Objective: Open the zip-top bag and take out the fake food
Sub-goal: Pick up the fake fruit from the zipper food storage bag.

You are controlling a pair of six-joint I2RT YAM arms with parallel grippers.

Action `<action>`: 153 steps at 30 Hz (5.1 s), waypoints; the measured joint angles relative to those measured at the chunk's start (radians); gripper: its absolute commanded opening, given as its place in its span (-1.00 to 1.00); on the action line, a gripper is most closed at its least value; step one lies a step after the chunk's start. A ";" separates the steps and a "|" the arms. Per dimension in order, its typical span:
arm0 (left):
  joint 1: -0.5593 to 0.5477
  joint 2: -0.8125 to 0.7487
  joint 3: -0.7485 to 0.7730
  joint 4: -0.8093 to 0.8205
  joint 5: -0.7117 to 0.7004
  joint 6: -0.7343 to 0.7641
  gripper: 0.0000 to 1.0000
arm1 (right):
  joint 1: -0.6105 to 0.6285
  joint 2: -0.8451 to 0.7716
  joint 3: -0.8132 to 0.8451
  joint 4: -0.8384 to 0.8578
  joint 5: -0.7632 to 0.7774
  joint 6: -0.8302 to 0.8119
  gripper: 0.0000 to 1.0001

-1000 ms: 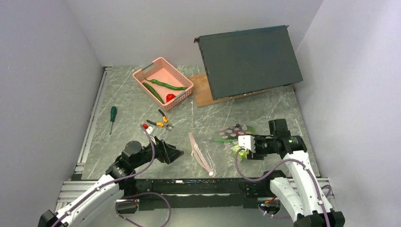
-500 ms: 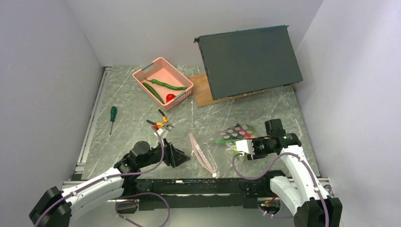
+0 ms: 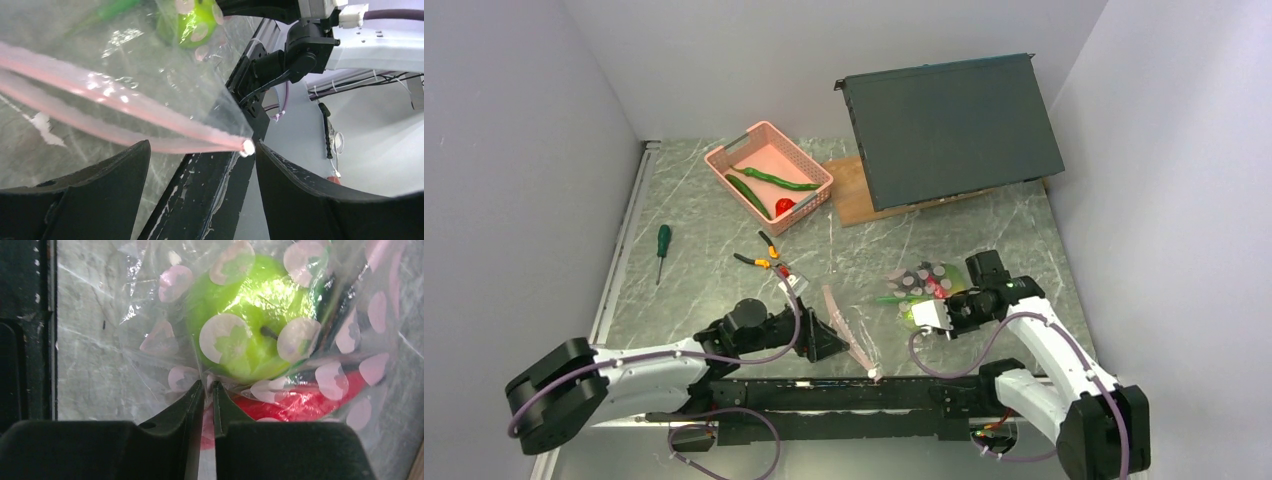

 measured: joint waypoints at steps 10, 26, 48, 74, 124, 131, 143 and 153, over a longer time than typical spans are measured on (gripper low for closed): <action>-0.072 0.171 0.068 0.072 -0.048 -0.012 0.59 | 0.115 0.072 0.008 0.026 -0.025 0.116 -0.41; -0.096 0.235 0.126 0.031 -0.106 -0.018 -0.29 | 0.072 -0.006 0.104 -0.047 -0.074 0.170 0.04; -0.098 0.340 0.154 0.084 -0.062 0.001 -0.99 | 0.197 0.232 0.065 0.156 -0.054 0.213 -0.85; -0.098 0.323 0.136 0.100 -0.063 0.039 -1.00 | 0.188 0.270 0.185 0.098 -0.089 0.222 -0.10; -0.100 0.350 0.179 0.079 -0.041 0.100 -1.00 | 0.363 0.443 0.233 0.195 -0.126 0.298 -1.00; -0.100 0.343 0.181 0.064 -0.045 0.112 -1.00 | 0.343 0.434 0.234 0.185 -0.156 0.307 -0.13; -0.099 0.280 0.181 -0.001 -0.066 0.137 -1.00 | 0.202 0.251 0.306 0.093 -0.256 0.301 0.99; -0.079 0.248 0.183 -0.064 -0.074 0.159 -1.00 | 0.354 0.498 0.349 0.187 -0.131 0.411 0.85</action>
